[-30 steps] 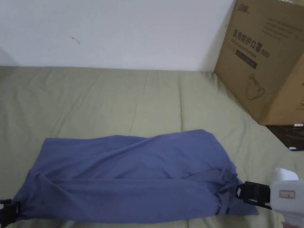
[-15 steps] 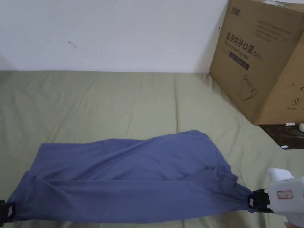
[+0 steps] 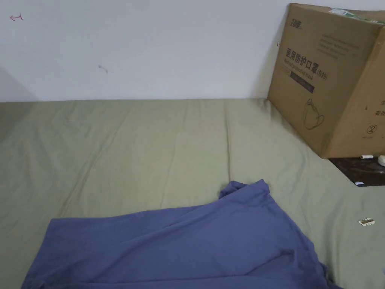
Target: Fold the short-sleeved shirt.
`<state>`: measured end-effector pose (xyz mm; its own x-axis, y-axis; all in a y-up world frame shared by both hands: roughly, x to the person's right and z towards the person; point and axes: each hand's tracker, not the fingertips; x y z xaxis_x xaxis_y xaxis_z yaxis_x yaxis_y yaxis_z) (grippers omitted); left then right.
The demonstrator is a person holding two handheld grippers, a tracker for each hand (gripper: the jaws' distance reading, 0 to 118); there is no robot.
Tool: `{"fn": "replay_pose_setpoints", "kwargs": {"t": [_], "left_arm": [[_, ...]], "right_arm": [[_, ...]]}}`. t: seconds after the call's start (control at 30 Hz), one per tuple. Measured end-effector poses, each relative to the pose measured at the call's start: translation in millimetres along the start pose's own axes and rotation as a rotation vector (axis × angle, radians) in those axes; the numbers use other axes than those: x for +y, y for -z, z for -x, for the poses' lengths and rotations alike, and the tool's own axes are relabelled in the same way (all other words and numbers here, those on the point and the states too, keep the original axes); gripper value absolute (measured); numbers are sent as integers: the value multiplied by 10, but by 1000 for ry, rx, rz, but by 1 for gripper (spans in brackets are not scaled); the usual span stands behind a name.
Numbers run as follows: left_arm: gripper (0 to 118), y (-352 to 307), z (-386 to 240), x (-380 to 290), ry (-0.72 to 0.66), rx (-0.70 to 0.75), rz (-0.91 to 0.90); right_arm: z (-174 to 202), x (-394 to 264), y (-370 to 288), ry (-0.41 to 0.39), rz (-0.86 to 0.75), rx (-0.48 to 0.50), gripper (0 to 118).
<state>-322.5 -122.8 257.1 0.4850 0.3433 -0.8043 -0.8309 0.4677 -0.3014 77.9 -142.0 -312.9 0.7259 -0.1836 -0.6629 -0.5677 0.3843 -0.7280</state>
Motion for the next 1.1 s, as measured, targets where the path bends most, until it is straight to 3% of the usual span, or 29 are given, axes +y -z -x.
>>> {"fn": "replay_pose_setpoints", "kwargs": {"t": [0.03, 0.07, 0.1, 0.13, 0.17, 0.23, 0.43, 0.47, 0.5, 0.53, 0.57, 0.6, 0.67, 0.93, 0.97, 1.0, 1.07, 1.1], "left_arm": [[23, 5, -3, -11, 4, 13, -6], [54, -17, -11, -16, 4, 20, -17], [84, -41, -28, -7, 9, 26, -28], [108, -65, -53, 9, 16, 24, -37], [118, -107, -112, 30, 27, 21, -60], [118, -199, -217, 118, 62, 9, -115], [114, -329, -643, 399, 207, 41, -246], [96, -321, -737, 449, 231, 49, -252], [67, -288, -825, 497, 255, 69, -246], [23, -242, -889, 527, 273, 94, -248], [0, -156, -869, 538, 280, 68, -260], [0, -85, -882, 597, 282, 29, -241], [0, 79, -853, 746, 252, 21, -216], [0, 1146, -89, 1954, 91, 47, -51], [12, 1279, -53, 2088, 101, 19, -53], [38, 1414, 9, 2170, 115, 13, -51], [118, 1713, 53, 2262, 158, 92, 14], [115, 1781, 21, 2279, 177, 103, 33]], "right_arm": [[16, -22, 10, -4, 1, -57, 45], [32, -38, 8, -12, -12, -80, 87], [72, -23, -2, -8, -29, -66, 108], [103, -11, -57, -2, -60, -46, 116], [155, 17, -128, 3, -97, -28, 117], [292, 111, -224, -15, -145, -21, 117], [962, 345, -484, -183, -320, 2, 117], [1063, 374, -517, -210, -363, 42, 112], [1248, 414, -590, -226, -391, 64, 102], [1331, 448, -582, -238, -406, 66, 82], [1422, 494, -525, -240, -408, 70, 35], [1474, 523, -487, -239, -419, 71, 0], [1553, 631, -366, -239, -392, 137, 0], [1610, 817, 75, -276, -278, 113, 0], [1579, 832, 139, -269, -266, 108, 0], [1549, 848, 195, -259, -251, 107, 0], [1513, 886, 268, -226, -218, 114, 0], [1477, 903, 314, -204, -209, 118, 0]]}}
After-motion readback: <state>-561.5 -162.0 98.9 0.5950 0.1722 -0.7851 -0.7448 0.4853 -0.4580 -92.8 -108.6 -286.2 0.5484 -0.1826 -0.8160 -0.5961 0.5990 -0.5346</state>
